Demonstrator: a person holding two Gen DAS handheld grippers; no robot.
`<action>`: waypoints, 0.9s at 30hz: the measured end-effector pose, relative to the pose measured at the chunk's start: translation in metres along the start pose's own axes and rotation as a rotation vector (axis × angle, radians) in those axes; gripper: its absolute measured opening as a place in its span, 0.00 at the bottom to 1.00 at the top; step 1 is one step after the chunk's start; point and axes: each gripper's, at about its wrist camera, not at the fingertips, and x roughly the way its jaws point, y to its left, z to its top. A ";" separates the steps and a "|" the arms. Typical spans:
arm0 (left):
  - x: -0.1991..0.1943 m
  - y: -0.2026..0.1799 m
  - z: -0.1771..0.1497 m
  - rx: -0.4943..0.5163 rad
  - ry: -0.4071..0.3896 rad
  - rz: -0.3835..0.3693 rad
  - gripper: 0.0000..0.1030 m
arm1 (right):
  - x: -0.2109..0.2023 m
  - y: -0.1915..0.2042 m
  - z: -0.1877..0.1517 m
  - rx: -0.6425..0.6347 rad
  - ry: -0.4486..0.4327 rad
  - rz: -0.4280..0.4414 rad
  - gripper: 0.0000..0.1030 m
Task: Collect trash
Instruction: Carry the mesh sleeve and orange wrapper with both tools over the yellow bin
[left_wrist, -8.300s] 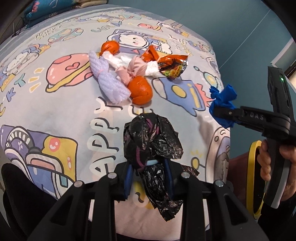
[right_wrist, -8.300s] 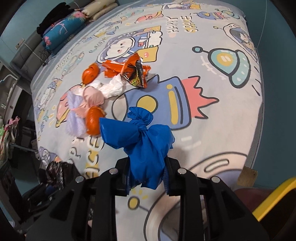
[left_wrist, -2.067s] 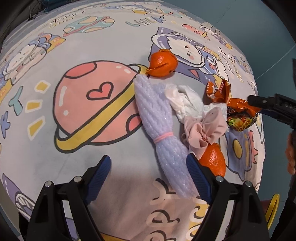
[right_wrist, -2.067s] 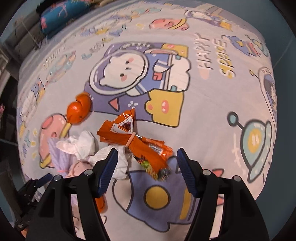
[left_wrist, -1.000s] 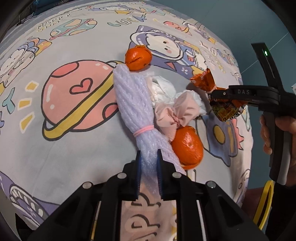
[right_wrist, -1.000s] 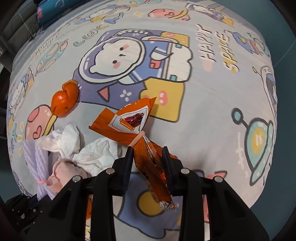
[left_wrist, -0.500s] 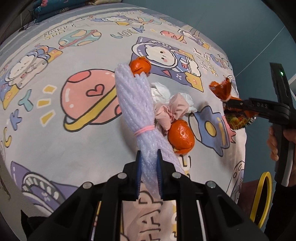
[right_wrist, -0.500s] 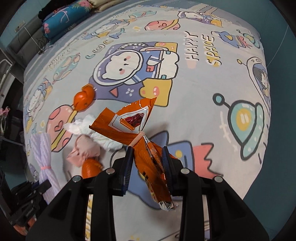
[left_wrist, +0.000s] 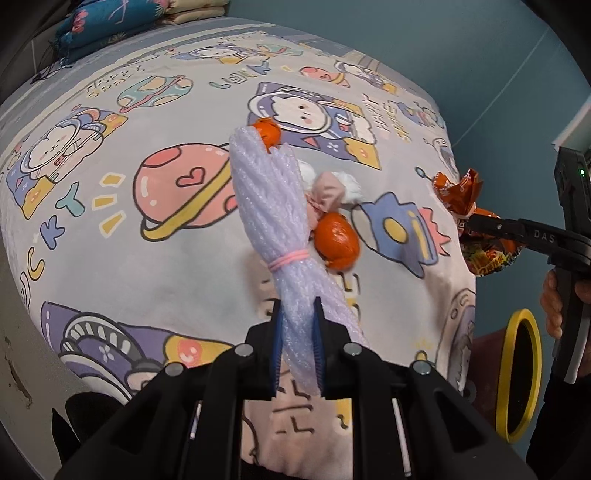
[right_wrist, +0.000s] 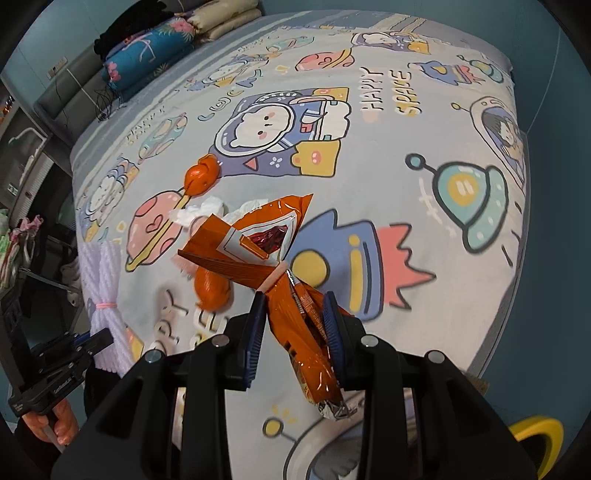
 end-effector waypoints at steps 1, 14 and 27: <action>-0.002 -0.004 -0.001 0.006 -0.002 -0.002 0.13 | -0.004 -0.002 -0.004 0.006 -0.003 0.005 0.29; -0.015 -0.069 -0.020 0.124 -0.012 -0.073 0.13 | -0.052 -0.047 -0.065 0.140 -0.062 0.047 0.29; -0.020 -0.133 -0.041 0.237 -0.002 -0.148 0.13 | -0.090 -0.093 -0.123 0.276 -0.108 0.057 0.29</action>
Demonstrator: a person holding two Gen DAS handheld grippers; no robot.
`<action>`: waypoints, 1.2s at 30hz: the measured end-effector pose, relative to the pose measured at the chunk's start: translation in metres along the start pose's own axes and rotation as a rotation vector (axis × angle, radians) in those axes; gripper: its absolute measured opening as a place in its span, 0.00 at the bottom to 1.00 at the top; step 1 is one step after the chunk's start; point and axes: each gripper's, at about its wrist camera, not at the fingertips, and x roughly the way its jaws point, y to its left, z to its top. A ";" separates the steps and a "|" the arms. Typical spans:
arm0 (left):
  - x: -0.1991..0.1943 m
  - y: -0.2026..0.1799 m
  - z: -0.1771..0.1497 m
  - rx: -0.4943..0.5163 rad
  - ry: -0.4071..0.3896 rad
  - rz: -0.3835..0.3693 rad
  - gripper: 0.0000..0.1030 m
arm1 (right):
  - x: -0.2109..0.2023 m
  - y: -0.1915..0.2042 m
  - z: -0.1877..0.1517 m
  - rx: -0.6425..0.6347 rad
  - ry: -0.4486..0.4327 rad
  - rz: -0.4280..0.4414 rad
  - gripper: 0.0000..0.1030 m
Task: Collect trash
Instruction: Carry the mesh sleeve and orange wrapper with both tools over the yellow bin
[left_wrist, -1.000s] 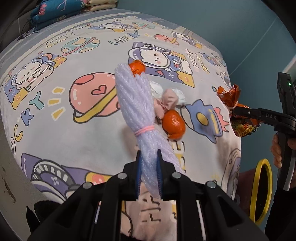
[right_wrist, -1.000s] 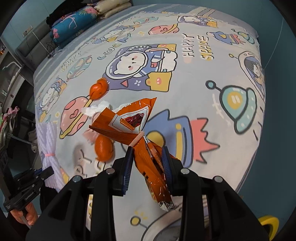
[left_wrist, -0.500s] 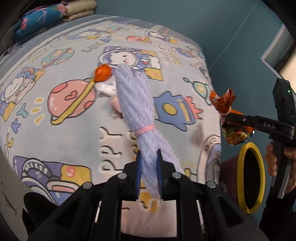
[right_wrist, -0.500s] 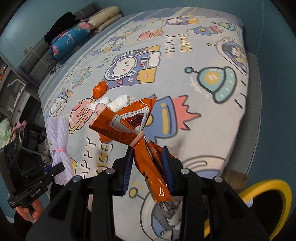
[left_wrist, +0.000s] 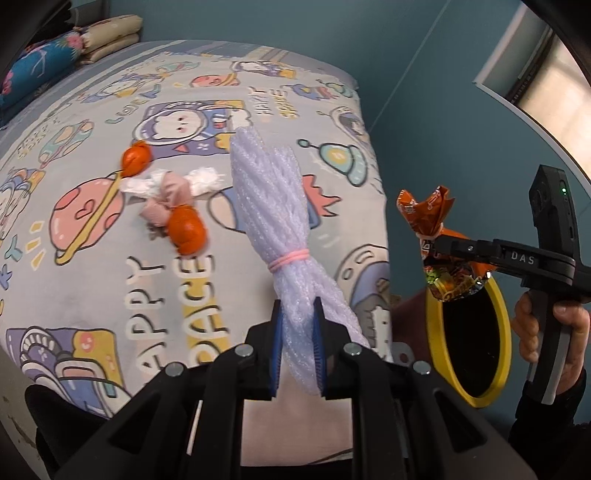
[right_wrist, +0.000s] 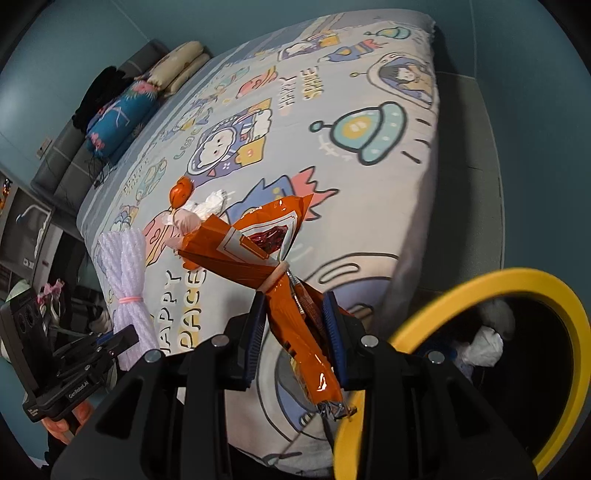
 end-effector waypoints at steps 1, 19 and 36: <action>0.000 -0.005 0.000 0.007 0.000 -0.008 0.13 | -0.003 -0.003 -0.001 0.007 -0.004 -0.002 0.29; 0.019 -0.104 0.000 0.158 0.038 -0.107 0.13 | -0.053 -0.073 -0.034 0.182 -0.092 -0.017 0.29; 0.047 -0.172 -0.014 0.244 0.110 -0.164 0.13 | -0.083 -0.127 -0.056 0.292 -0.189 -0.063 0.30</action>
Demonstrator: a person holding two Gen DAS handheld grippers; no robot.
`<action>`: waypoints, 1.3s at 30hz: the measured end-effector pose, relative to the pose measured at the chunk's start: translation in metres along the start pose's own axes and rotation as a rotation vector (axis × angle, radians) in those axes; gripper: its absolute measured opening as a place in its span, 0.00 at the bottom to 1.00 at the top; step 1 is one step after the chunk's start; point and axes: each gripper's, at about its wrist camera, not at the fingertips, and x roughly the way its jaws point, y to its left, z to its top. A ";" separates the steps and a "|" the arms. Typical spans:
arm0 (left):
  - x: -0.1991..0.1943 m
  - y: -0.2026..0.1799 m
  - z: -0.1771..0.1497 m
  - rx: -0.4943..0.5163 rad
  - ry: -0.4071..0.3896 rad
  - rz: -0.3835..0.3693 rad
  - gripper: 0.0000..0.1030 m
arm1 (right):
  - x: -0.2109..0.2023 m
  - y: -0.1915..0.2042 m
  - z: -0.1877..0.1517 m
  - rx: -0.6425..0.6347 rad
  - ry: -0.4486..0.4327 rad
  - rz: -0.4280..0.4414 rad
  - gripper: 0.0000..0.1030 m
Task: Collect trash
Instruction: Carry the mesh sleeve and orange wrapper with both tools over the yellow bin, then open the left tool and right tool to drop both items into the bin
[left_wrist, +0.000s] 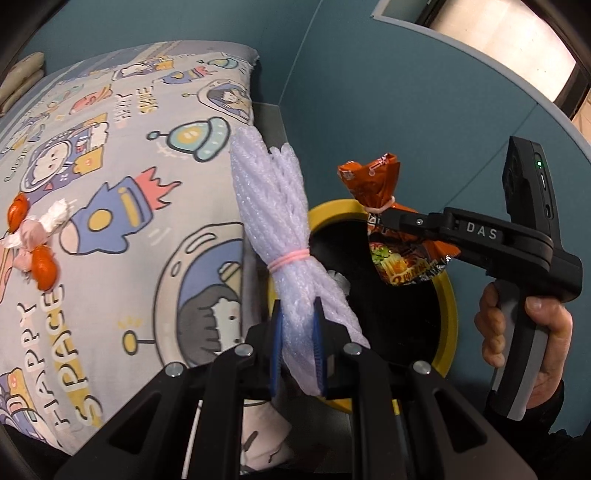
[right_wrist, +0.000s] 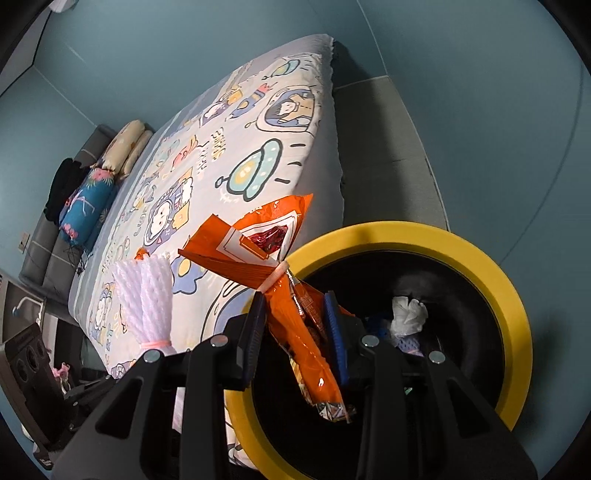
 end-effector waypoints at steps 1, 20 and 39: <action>0.002 -0.002 0.000 0.003 0.004 -0.005 0.13 | 0.000 -0.003 0.000 0.004 -0.002 -0.004 0.30; 0.044 -0.032 -0.010 0.040 0.101 -0.075 0.13 | 0.001 -0.034 -0.001 0.083 -0.004 0.007 0.32; 0.036 -0.034 -0.014 0.055 0.061 -0.079 0.52 | -0.019 -0.052 0.003 0.154 -0.076 0.025 0.47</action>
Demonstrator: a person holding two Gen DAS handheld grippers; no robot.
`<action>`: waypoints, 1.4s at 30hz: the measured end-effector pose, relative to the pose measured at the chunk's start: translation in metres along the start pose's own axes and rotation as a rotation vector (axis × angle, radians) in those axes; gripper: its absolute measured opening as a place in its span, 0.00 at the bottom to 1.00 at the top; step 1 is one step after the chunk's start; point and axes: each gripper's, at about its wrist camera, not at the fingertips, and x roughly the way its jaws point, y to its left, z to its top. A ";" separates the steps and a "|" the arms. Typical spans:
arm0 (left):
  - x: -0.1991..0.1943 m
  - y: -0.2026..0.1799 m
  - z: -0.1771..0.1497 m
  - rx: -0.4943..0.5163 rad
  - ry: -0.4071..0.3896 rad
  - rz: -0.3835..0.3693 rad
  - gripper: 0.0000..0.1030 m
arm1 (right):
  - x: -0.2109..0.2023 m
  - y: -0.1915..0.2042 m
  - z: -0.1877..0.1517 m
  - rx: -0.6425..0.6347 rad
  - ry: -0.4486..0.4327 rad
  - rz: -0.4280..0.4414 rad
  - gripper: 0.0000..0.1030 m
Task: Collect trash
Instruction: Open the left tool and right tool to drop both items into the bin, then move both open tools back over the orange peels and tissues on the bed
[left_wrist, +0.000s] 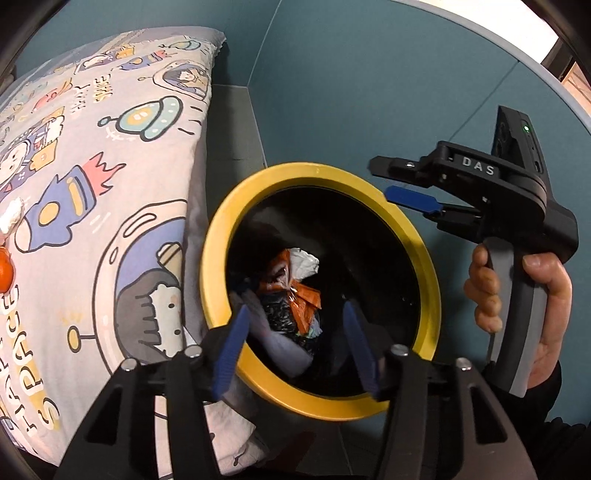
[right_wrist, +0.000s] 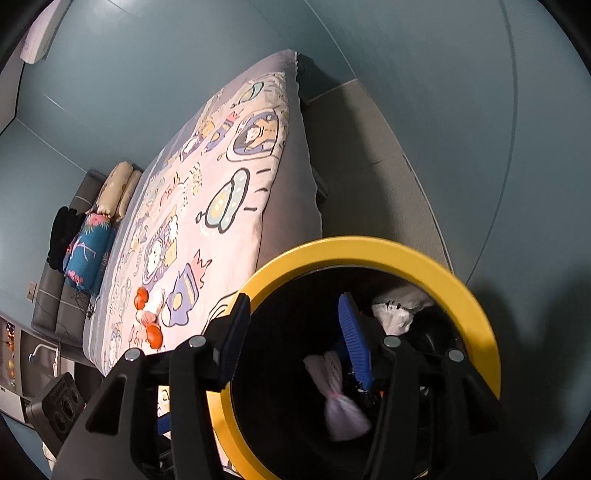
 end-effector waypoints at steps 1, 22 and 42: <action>-0.001 0.001 0.001 -0.002 -0.003 0.000 0.53 | -0.002 0.000 0.000 0.002 -0.005 0.002 0.48; -0.047 0.095 0.017 -0.147 -0.115 0.137 0.79 | 0.024 0.064 0.004 -0.131 0.043 0.086 0.64; -0.106 0.262 0.011 -0.385 -0.188 0.322 0.80 | 0.121 0.192 -0.011 -0.342 0.216 0.129 0.65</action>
